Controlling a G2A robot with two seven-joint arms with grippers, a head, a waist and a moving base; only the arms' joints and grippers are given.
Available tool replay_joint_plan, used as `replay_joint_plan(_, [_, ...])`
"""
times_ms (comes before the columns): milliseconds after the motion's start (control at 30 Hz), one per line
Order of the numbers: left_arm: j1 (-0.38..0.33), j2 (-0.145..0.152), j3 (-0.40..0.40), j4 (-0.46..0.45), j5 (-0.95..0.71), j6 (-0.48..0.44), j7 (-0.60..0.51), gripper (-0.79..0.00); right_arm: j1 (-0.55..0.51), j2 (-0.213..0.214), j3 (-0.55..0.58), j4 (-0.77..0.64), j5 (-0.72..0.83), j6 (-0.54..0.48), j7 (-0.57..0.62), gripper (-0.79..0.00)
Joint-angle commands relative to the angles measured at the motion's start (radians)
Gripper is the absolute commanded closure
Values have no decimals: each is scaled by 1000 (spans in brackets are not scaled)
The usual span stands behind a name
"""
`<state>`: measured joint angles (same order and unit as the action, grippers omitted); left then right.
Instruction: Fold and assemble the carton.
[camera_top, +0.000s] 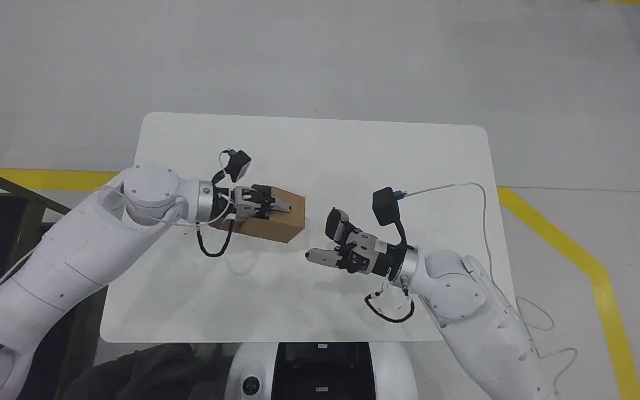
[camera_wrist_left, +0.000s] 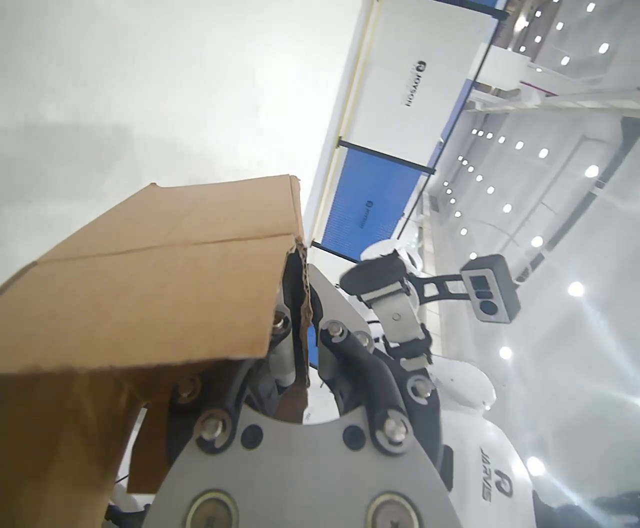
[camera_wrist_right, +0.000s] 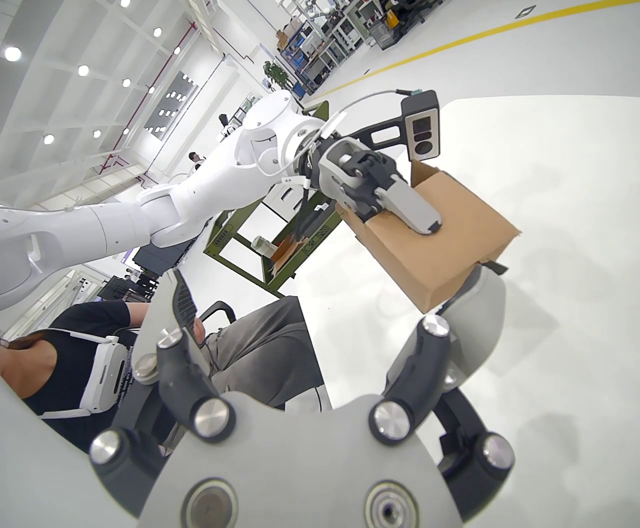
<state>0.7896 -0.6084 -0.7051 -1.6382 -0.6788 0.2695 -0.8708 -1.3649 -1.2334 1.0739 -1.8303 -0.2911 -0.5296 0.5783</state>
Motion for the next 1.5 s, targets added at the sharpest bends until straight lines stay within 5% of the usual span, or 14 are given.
replay_joint_plan(0, [-8, -2, 6, -25, 67, 65, 12, 0, -4, 1, 13, 16, 30, -15, -11, -785])
replay_joint_plan(233, [-65, -23, 46, -104, 266, 284, 28, 0, -4, 1, 13, 16, 30, -15, -11, -785])
replay_joint_plan(433, [-139, -71, 125, -118, 404, 417, 24, 0, -4, 1, 13, 16, 30, -15, -11, -785])
replay_joint_plan(700, [-263, -173, 272, -73, 541, 603, -14, 0, -4, 1, 13, 16, 30, -15, -11, -785])
replay_joint_plan(1200, [-366, -359, 428, 42, 611, 707, 31, 0, -4, 1, 13, 16, 30, -15, -11, -785])
replay_joint_plan(1233, [-368, -369, 434, 49, 610, 708, 31, -52, -4, 1, 13, 16, 30, -15, -11, -785])
replay_joint_plan(1300, [-373, -386, 445, 69, 608, 703, 23, -323, -4, 1, 13, 16, 30, -15, -11, -785])
replay_joint_plan(1367, [-380, -399, 454, 86, 620, 704, 27, -711, -4, 1, 13, 16, 30, -15, -11, -785])
replay_joint_plan(1467, [-389, -414, 469, 113, 635, 691, 12, -785, -4, 1, 13, 16, 30, -15, -11, -785])
